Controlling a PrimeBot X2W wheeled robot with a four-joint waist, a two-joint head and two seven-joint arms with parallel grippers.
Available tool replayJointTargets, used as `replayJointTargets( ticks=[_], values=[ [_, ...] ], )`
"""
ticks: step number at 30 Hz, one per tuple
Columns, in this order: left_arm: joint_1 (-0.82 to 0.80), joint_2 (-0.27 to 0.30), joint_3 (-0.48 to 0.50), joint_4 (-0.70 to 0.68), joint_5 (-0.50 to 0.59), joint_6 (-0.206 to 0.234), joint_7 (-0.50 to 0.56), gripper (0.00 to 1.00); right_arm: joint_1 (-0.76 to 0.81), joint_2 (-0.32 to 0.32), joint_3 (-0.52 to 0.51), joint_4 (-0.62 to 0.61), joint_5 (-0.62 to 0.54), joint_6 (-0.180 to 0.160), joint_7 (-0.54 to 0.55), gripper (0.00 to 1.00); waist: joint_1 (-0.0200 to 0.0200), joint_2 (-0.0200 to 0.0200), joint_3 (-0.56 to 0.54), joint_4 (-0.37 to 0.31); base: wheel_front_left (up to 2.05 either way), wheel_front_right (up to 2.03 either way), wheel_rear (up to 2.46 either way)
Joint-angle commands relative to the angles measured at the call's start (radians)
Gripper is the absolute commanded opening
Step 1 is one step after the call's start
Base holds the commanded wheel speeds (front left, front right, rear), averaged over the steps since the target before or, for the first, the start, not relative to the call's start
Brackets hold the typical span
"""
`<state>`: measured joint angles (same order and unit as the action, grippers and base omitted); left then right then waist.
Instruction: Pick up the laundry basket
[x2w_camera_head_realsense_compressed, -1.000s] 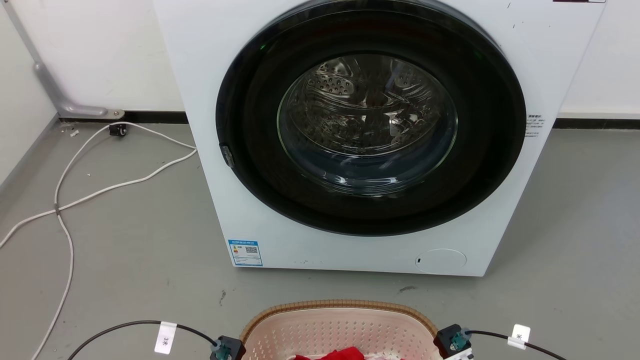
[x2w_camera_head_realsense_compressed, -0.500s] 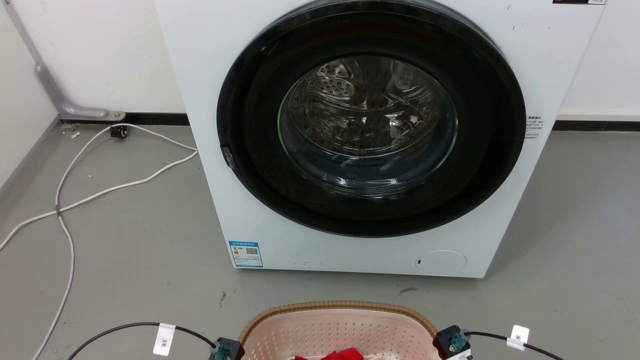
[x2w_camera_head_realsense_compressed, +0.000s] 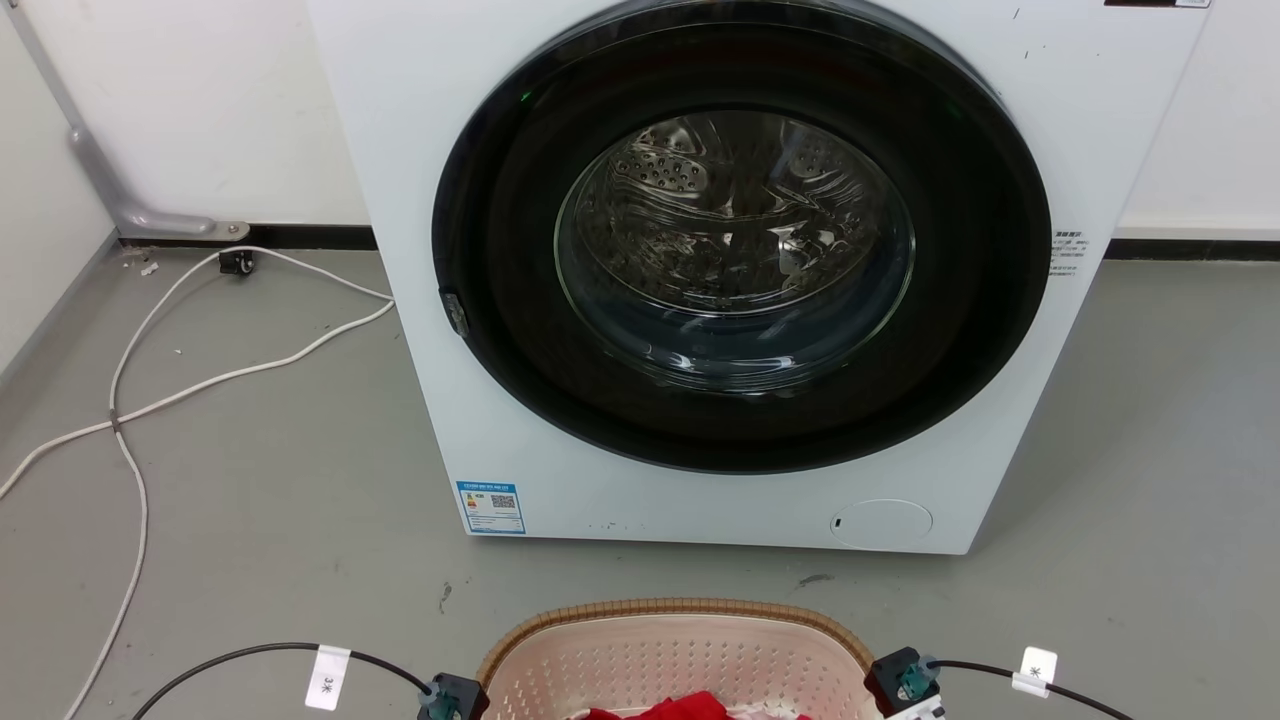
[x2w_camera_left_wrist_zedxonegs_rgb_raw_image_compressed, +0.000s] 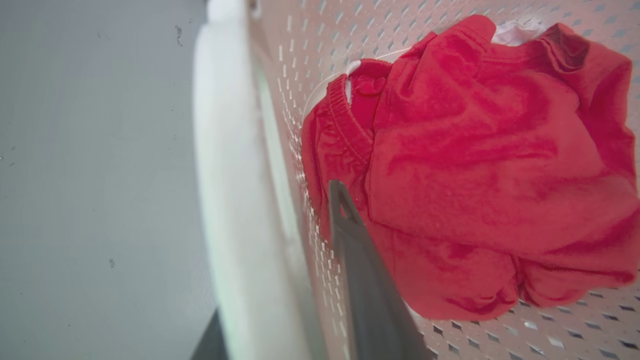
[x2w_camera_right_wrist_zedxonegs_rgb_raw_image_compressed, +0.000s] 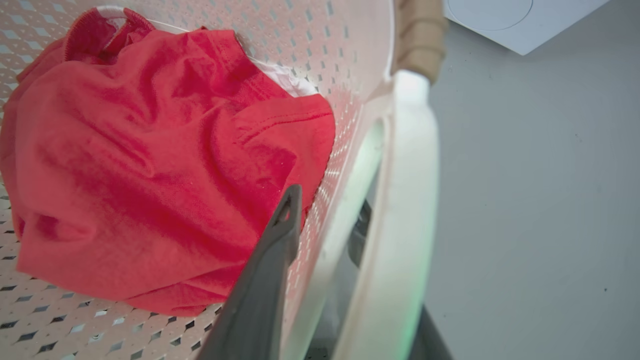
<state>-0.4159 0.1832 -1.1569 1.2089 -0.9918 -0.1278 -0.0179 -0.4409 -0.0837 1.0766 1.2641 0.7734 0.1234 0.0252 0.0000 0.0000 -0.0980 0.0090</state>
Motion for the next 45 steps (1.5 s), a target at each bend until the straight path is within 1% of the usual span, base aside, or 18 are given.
replayJointTargets(
  ticks=[1,45],
  values=[
    [-0.014,0.025,-0.017,0.013,0.012,-0.003,-0.008,0.00,-0.012,-0.022,0.019,0.008,-0.012,0.013,-0.002,0.00,0.0000,0.0000,0.000,0.000,0.00,0.00,0.00],
    [-0.026,0.024,-0.086,0.023,-0.050,-0.003,-0.026,0.00,-0.022,-0.028,0.100,0.020,0.058,0.013,-0.005,0.00,0.0000,0.0000,0.003,0.004,0.00,0.00,0.00]
  ],
)
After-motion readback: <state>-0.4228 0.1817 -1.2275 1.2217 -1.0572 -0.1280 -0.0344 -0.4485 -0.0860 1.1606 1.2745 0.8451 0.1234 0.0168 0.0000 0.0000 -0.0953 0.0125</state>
